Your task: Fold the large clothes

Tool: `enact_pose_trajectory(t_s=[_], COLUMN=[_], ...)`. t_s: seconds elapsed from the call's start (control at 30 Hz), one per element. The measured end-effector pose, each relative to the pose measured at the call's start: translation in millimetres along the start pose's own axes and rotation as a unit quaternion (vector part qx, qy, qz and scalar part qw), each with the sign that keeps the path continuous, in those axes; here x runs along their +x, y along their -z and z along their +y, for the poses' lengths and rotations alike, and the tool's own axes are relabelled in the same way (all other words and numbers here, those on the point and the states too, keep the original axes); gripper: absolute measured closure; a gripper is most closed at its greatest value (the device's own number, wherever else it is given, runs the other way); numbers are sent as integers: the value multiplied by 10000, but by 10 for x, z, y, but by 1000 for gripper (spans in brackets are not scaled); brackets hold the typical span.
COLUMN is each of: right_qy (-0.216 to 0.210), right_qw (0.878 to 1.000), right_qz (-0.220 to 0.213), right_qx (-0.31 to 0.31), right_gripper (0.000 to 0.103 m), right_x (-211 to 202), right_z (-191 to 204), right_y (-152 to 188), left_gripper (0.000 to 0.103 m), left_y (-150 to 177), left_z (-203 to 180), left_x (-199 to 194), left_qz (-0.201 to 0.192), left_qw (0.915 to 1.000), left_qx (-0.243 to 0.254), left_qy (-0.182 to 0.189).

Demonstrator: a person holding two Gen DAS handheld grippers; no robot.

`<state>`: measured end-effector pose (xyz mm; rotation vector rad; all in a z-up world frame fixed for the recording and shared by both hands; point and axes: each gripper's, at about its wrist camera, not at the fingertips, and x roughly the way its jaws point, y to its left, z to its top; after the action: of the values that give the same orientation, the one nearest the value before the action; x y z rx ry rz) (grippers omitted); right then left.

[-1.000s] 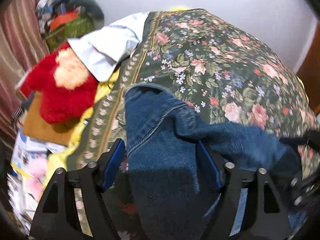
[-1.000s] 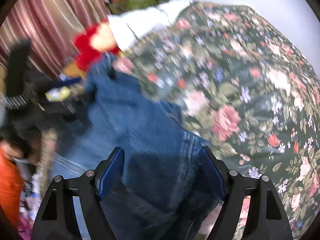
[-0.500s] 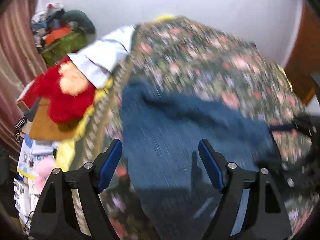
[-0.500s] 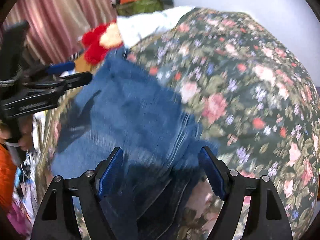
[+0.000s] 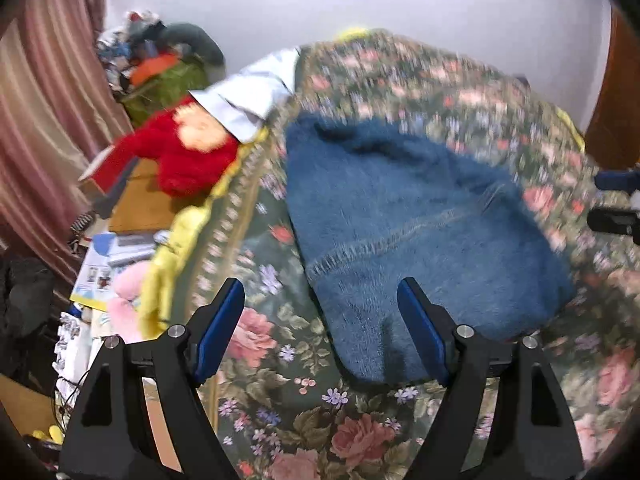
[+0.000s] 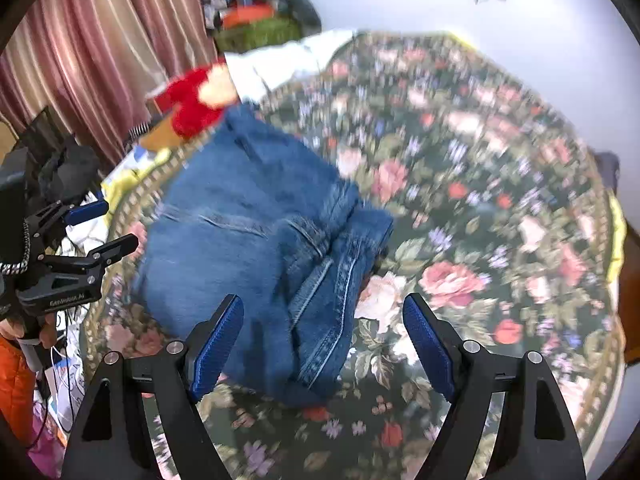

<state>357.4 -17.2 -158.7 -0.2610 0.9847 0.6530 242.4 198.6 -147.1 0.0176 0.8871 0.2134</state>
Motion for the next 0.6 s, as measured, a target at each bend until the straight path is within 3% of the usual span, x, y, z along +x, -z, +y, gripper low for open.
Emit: enact_pose_trajectory(t_s=[0.1, 0.23, 0.37, 0.6], right_qy=[57, 26, -114, -31], right_qw=[9986, 9918, 9774, 9453], right_qz=[-519, -1269, -2108, -3259], right_qx=[-109, -176, -100, -151], right_gripper=[23, 23, 23, 23], right_x=[-425, -1000, -1623, -2492], right_z=[126, 290, 444, 774], right_y=[-16, -29, -13, 220], left_gripper=[24, 24, 24, 24], left_y=[-108, -240, -261, -73], left_z=[56, 41, -29, -184], left_x=[-455, -1107, -1813, -2558], left_qz=[-527, -1377, -2332, -3335], left_qw=[9985, 9901, 9716, 9416], left_qx=[-172, -242, -350, -439], left_qy=[18, 85, 198, 139])
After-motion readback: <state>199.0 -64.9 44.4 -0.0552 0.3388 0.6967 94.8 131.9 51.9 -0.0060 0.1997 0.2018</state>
